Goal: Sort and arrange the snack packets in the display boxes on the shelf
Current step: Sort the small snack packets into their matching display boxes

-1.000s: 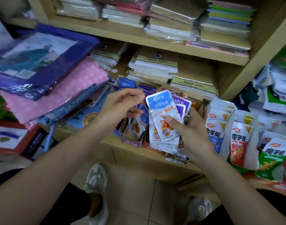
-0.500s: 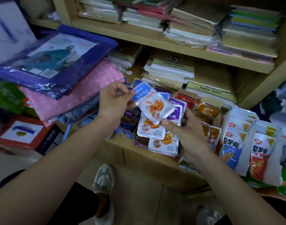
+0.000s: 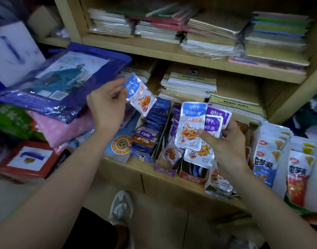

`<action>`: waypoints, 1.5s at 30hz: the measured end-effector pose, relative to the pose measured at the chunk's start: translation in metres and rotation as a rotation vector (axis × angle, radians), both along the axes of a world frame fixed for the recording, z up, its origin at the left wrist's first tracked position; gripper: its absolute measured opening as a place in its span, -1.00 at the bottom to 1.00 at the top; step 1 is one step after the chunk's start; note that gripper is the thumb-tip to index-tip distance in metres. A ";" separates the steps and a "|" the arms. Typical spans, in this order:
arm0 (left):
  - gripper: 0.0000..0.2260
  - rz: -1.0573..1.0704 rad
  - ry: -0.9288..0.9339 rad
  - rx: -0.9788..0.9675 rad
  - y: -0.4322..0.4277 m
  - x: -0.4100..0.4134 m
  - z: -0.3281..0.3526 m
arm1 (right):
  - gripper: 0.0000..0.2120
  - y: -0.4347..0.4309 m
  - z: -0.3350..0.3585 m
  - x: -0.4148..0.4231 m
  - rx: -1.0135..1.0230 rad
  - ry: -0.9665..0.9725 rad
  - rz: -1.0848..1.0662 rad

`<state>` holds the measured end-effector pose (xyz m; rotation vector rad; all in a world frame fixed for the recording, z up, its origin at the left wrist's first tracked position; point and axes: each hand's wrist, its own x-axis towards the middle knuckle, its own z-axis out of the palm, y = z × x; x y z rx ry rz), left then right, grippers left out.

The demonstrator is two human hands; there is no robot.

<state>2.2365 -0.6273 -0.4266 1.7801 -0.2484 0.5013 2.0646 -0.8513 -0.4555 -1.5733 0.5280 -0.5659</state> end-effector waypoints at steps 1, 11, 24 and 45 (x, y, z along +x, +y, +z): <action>-0.78 0.005 -0.064 0.075 -0.002 -0.003 -0.002 | -0.52 -0.001 -0.001 0.001 -0.006 0.007 -0.007; -0.79 0.044 -0.178 0.118 0.008 -0.001 -0.005 | -0.47 0.000 -0.006 0.003 -0.027 0.039 -0.002; -0.81 0.089 -0.223 0.178 0.007 -0.004 -0.015 | -0.48 0.002 -0.006 0.005 -0.002 0.044 0.002; -0.78 -0.094 -0.053 0.577 -0.009 0.008 -0.030 | -0.50 -0.003 -0.006 0.003 0.033 0.071 -0.009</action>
